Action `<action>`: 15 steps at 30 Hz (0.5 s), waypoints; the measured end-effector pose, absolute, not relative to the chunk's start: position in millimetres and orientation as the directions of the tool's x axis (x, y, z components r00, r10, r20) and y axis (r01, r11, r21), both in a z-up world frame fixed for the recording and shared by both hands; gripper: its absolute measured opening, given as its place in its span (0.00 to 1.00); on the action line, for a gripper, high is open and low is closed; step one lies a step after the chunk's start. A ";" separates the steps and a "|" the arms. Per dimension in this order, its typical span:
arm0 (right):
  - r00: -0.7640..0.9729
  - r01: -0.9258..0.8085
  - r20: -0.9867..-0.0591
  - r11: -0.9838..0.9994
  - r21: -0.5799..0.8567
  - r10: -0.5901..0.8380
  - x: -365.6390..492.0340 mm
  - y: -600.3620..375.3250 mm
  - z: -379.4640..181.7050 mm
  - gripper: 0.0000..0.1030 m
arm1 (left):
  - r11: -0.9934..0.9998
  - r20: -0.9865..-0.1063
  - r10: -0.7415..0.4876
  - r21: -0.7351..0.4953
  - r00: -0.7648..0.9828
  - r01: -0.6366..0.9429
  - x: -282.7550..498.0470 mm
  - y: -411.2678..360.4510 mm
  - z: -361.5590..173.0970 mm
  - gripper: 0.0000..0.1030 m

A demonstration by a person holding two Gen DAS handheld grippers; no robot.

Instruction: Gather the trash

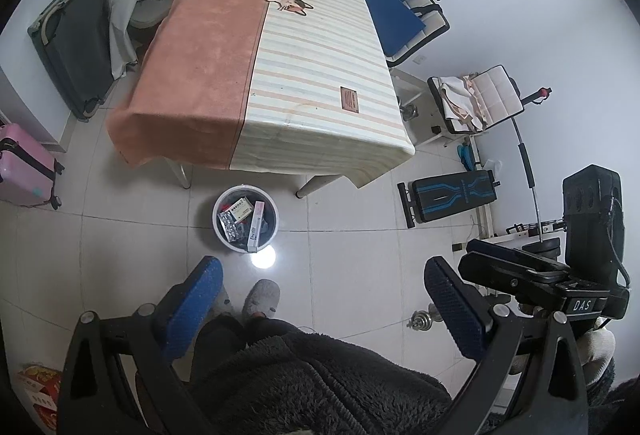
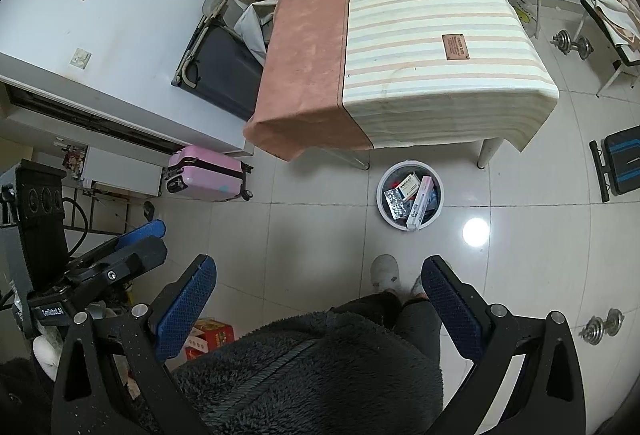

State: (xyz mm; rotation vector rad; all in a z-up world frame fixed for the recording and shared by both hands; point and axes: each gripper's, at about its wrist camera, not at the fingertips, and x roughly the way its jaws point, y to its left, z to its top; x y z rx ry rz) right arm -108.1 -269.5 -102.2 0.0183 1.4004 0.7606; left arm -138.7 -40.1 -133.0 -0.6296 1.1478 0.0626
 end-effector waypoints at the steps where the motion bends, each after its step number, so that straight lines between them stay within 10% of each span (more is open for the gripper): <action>1: -0.025 -0.469 -0.873 0.765 0.441 0.487 -107.9 -269.8 -102.1 1.00 | 0.827 -0.863 -0.268 -0.434 0.428 -0.358 -138.8 -39.6 -133.0 1.00; 15: -0.034 -0.468 -0.876 0.767 0.440 0.481 -111.1 -265.5 -102.9 1.00 | 0.819 -0.862 -0.273 -0.442 0.428 -0.367 -142.2 -45.9 -132.5 1.00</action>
